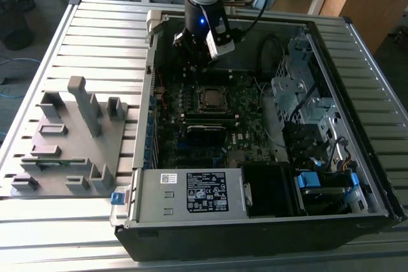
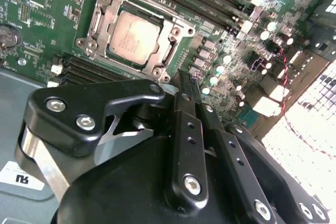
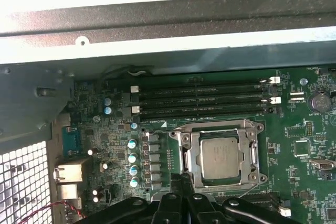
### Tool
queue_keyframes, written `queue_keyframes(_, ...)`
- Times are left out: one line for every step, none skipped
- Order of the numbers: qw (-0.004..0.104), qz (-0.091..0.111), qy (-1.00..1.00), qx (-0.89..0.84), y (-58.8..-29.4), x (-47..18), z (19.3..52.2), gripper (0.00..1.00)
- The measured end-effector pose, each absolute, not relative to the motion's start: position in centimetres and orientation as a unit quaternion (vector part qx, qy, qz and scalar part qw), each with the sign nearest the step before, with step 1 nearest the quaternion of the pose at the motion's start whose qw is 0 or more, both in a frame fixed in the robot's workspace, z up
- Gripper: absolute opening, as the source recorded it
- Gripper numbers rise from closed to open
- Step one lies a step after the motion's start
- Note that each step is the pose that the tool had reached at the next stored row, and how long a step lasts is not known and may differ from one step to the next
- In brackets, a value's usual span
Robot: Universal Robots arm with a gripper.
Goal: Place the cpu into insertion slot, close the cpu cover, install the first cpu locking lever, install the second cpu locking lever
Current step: 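Install the first cpu locking lever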
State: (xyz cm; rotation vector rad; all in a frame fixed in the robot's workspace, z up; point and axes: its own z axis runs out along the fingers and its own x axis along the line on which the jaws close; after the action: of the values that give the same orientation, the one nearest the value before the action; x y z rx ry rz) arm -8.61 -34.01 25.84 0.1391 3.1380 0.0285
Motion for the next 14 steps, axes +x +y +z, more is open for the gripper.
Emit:
queue_keyframes(0.0,0.015,0.999,0.044,-34.0,-8.6,25.8,0.1)
queue_keyframes(0.0,0.021,0.999,0.044,-34.0,-8.6,25.8,0.1)
queue_keyframes(-0.001,0.028,0.999,0.044,-34.0,-8.6,25.8,0.1)
queue_keyframes(-0.001,0.032,0.999,0.044,-34.0,-8.6,25.8,0.1)
queue_keyframes(-0.001,0.035,0.998,0.044,-34.1,-8.6,25.8,0.1)
queue_keyframes(-0.001,0.037,0.998,0.044,-34.1,-8.6,25.8,0.1)
queue_keyframes(-0.001,0.038,0.998,0.044,-34.1,-8.6,25.8,0.1)
queue_keyframes(-0.001,0.039,0.998,0.044,-34.1,-8.7,25.8,0.1)
queue_keyframes(-0.001,0.039,0.998,0.044,-34.1,-8.8,25.8,0.1)
queue_keyframes(-0.001,0.039,0.998,0.044,-34.1,-9.0,25.8,0.1)
queue_keyframes(-0.001,0.039,0.998,0.044,-34.1,-9.2,25.8,0.1)
queue_keyframes(-0.001,0.039,0.998,0.044,-34.1,-9.5,25.8,0.1)
queue_keyframes(-0.001,0.039,0.998,0.044,-34.1,-9.8,25.8,0.1)
queue_keyframes(-0.001,0.039,0.998,0.044,-34.1,-10.0,25.8,0.1)
